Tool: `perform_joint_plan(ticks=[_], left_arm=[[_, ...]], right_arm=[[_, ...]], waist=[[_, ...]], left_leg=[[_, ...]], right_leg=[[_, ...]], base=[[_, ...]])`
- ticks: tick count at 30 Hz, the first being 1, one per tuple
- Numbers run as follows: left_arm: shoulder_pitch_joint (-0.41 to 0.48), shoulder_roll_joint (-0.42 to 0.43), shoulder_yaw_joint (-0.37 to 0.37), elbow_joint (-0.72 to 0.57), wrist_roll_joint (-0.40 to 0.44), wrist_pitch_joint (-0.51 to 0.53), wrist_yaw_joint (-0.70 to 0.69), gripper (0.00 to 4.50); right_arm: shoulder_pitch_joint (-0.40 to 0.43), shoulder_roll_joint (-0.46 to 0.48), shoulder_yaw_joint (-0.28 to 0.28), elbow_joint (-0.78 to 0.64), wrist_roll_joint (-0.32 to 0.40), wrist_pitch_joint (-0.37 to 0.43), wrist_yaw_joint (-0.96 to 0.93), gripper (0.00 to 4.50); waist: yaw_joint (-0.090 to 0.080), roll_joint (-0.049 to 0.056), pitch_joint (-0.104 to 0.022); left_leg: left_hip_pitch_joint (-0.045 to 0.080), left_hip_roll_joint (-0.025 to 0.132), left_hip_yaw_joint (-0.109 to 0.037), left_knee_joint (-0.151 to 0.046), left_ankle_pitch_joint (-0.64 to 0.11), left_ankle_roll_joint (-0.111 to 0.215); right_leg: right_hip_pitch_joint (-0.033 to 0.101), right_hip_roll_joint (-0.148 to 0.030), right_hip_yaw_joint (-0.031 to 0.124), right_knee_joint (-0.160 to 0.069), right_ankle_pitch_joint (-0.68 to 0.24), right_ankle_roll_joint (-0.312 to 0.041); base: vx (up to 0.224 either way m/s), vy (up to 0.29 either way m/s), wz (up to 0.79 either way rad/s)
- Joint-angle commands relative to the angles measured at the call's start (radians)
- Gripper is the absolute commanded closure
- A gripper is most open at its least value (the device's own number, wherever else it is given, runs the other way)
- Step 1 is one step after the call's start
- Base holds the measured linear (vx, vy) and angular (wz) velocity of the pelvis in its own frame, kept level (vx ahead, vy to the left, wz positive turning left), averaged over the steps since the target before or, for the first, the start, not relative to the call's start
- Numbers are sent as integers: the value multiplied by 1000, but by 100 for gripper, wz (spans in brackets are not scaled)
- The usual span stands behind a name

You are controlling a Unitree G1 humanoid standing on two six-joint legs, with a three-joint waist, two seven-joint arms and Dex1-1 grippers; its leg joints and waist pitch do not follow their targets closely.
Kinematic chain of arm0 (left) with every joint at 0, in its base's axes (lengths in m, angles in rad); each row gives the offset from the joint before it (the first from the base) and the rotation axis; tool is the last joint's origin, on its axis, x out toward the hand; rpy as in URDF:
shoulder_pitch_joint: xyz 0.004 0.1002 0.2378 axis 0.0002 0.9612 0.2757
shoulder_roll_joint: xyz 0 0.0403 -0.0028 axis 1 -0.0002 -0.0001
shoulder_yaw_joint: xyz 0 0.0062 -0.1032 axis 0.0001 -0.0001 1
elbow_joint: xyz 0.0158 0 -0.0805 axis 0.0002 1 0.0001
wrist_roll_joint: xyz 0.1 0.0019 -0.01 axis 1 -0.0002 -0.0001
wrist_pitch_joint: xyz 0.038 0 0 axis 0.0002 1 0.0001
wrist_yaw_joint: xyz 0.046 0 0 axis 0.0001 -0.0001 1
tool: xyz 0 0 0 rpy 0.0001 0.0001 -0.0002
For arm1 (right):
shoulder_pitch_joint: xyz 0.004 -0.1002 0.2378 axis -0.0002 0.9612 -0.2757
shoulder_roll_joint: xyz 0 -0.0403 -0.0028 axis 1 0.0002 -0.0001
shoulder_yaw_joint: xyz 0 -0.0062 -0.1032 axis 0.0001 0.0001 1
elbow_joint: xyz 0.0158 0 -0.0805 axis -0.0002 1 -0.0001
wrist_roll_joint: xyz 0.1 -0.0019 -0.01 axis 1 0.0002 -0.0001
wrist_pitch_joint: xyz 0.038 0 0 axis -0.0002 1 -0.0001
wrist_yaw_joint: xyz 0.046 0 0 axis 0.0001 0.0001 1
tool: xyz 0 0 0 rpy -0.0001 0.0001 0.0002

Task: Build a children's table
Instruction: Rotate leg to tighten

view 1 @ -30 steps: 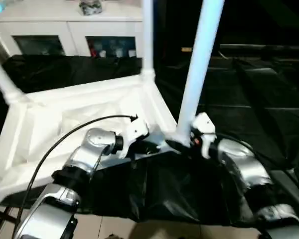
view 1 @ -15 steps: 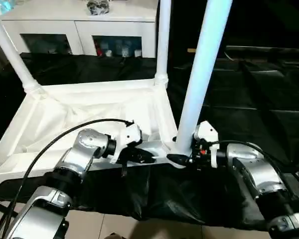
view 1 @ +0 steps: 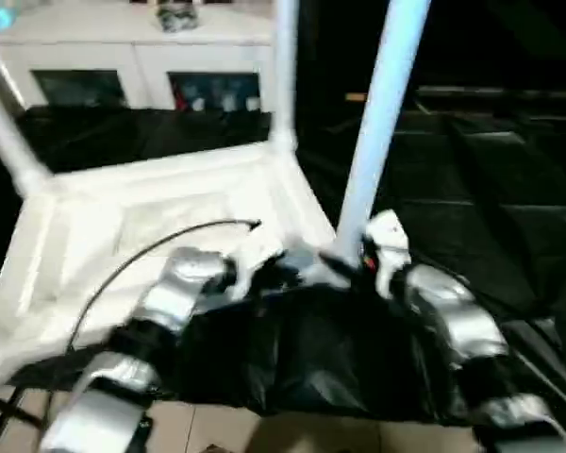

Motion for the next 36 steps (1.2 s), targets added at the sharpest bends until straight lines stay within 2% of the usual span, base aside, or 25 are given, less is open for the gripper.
perform_joint_plan(ticks=[1, 2, 3, 5, 6, 7, 10, 13, 15, 17, 18, 20, 24, 30, 33, 36], left_arm=[[-50, -81, 5, -7, -16, -4, 91, 450], [-56, -93, 5, -1, -11, -2, 112, 450], [-67, -116, 5, 12, 0, -2, 147, 450], [-68, -122, -3, 12, 6, -10, 138, 450], [-67, -121, -6, 12, 7, -13, 132, 450], [-65, -117, -9, 10, 8, -19, 125, 450], [-47, -87, -12, -15, -6, -32, 74, 450], [-36, -68, -15, -24, -11, -47, 37, 450], [-28, -51, -15, -32, -17, -56, 2, 450], [-20, -37, -15, -41, -24, -66, -31, 450], [-11, -19, -16, -56, -36, -62, -75, 450], [1, 12, -21, -73, -49, -82, -141, 450], [8, 57, -32, -78, -50, -100, -211, 450], [13, 106, -29, -89, -68, -115, -309, 450], [17, 125, -31, -97, -84, -115, -342, 450], [20, 136, -34, -101, -92, -111, -367, 450]], right_arm=[[-18, 74, 27, 80, -23, 15, -104, 177], [-28, 89, 25, 95, -28, 7, -132, 177], [-52, 118, 28, 130, -48, -21, -185, 177], [-67, 136, 26, 154, -46, -46, -191, 177], [-70, 138, 24, 157, -40, -49, -187, 142], [-72, 140, 20, 159, -34, -49, -180, 121], [-67, 114, 27, 146, -35, -49, -134, 98], [-61, 93, 35, 140, -41, -69, -99, 64], [-54, 66, 47, 134, -43, -93, -47, 64], [-47, 44, 58, 125, -41, -114, 2, 64], [-37, 15, 71, 108, -38, -135, 64, 64], [-22, -26, 80, 73, -25, -150, 156, 64], [3, -84, 100, 9, 5, -149, 303, 64], [50, -167, 149, -86, 50, -130, 506, 64], [69, -193, 163, -123, 68, -101, 577, 90], [80, -208, 175, -149, 75, -85, 613, 114]], waist=[[-2, -11, -63], [-9, -13, -62], [-8, -12, -64], [-6, -12, -66], [-6, -13, -67], [-5, -13, -69], [-3, -12, -69], [-3, -12, -70], [-4, -10, -70], [-3, -13, -71], [-3, -10, -71], [0, -14, -72], [1, -10, -71], [14, -14, -67], [25, -14, -68], [28, -13, -69]], left_leg=[[15, 10, -8, -68, -307, 20], [12, 10, -6, -68, -306, 21], [15, 8, -5, -65, -306, 22], [11, 10, -5, -66, -290, 29], [11, 11, -5, -66, -287, 32], [6, 11, -5, -66, -270, 39], [6, 12, -3, -66, -252, 52], [7, 13, -2, -66, -253, 55], [3, 12, -3, -65, -250, 58], [4, 13, -2, -63, -243, 65], [5, 14, -1, -63, -236, 68], [3, 16, 0, -62, -230, 80], [6, 19, 0, -63, -234, 84], [9, 22, 3, -64, -260, 79], [10, 23, 2, -65, -253, 74], [11, 25, 1, -65, -247, 70]], right_leg=[[36, -56, 27, -91, -499, -137], [34, -54, 28, -91, -485, -141], [33, -54, 28, -92, -483, -142], [37, -55, 28, -89, -447, -150], [37, -55, 30, -87, -432, -154], [43, -55, 30, -81, -394, -164], [46, -54, 32, -73, -327, -196], [47, -54, 32, -72, -321, -201], [51, -56, 32, -71, -323, -200], [50, -56, 32, -70, -306, -207], [50, -55, 33, -68, -290, -215], [53, -55, 33, -64, -262, -226], [51, -53, 32, -61, -250, -241], [48, -53, 33, -67, -316, -224], [47, -54, 35, -67, -329, -215], [46, -55, 35, -65, -316, -218]], base=[[0, 0, 0], [0, 0, 0], [0, 0, 0], [0, 0, 0], [0, 0, 0], [0, 0, 0], [0, 0, 0], [0, 0, 0], [0, 0, 0], [0, 0, 0], [0, 0, 0], [0, 0, 0], [0, 0, 0], [0, 0, 0], [0, 0, 0], [0, 0, 0]])
